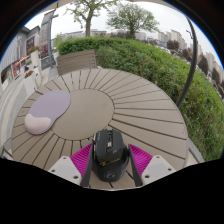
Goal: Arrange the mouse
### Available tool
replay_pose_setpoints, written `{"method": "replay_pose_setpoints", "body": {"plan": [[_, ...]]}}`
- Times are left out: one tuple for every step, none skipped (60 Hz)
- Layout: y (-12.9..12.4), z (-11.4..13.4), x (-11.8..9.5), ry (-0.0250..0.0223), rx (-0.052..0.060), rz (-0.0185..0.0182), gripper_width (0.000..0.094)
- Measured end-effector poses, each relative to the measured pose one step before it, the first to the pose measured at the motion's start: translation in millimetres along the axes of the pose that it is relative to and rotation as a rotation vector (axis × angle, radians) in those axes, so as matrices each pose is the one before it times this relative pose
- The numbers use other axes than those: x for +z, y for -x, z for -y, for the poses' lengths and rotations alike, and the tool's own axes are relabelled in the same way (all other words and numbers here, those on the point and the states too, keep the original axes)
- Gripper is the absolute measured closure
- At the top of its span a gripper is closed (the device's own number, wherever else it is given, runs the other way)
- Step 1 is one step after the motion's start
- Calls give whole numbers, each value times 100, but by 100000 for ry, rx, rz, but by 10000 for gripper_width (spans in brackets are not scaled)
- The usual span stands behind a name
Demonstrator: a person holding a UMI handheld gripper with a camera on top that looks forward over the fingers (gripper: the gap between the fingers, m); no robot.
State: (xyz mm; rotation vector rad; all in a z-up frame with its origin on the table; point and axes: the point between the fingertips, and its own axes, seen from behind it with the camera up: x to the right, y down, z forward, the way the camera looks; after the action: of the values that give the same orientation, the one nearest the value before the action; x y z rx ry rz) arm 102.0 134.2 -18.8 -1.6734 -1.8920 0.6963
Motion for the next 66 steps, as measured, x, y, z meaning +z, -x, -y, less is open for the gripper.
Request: {"method": "replay_pose_setpoints", "body": {"plan": [[27,49,15,256,-823,96,331],[34,45,54,256,-421,100,338],[-11,20,13,239,-142,426,358],[18,77,23,96,-53,359,362],[4,4,4,296,105,377,376],[24,62,-12,194,-23,427,383],[35,36,7,293,-314,435,385],[35,6,-1,416,-363,536,387],[10,27,-23,229,43,387,387],[54,81,-47,177,226,49,390],[0,28,-114,319,-66,157,391],[-98,48,-42,394,-615,-113,391],[-101,86,-75,285,-856,-406,391],[-143,168,-150,57,-444,-624,390],[-152,246,-188,-156,82,-549,390],[-32,271,-258,-103,293,-207,391],[44,275,-199,147,110,391,392],[99,337,-384,63,-54,272,392],[105,387,-380,35,45,274,392],[48,505,-395,-222,325,92,393],[74,600,-417,-417,413,-11,393],[89,642,-411,-446,93,76,392],[116,648,-268,-275,-372,146,392],[183,620,-444,-464,-354,133,392],[121,727,-420,-587,-315,-121,393],[147,818,-400,-770,-111,-269,391],[250,868,-380,-857,-224,-57,391],[327,890,-342,-846,-543,244,392],[323,996,-163,-699,-672,568,393],[528,802,-214,-852,-311,501,392],[465,914,-209,-950,19,437,392],[496,913,-152,-918,375,417,391],[562,895,-83,-768,323,441,392],[595,861,-30,-604,44,470,392],[588,848,7,-574,27,434,392],[592,948,42,-738,168,201,393],[577,775,296,-844,371,361,392],[701,852,155,-952,197,342,391],[729,772,231,-871,-267,385,391],[782,680,299,-625,-512,357,392],[825,601,352,-373,-359,325,393],[900,607,272,-326,195,238,393],[870,516,537,-239,200,314,393],[930,431,487,-156,71,432,393],[932,352,544,-3,-113,364,392],[893,304,576,82,-95,229,392],[872,229,631,153,146,45,393],[858,189,652,113,257,-48,393],[852,127,672,124,57,-73,392],[827,41,687,260,-213,-9,394],[860,-46,515,448,-70,-90,393],[691,-89,737,706,241,-170,393],[746,-102,770,570,435,-200,393],[716,-149,767,530,204,-176,393],[693,-215,808,654,-195,-216,393],[598,-336,834,944,-353,-369,394],[524,-435,834,1150,-191,-591,394],[611,-684,604,930,37,-609,394],[554,-473,680,1037,132,-452,394],[478,-456,795,1156,188,-310,393],[515,-519,773,1314,189,-218,393],[392,-553,744,1411,205,-375,394],[251,-586,667,1425,358,-712,394],[182,-575,625,1377,415,-1026,392],[101,-556,537,1386,472,-985,393],[40,-709,575,1076,466,-842,393]]}}
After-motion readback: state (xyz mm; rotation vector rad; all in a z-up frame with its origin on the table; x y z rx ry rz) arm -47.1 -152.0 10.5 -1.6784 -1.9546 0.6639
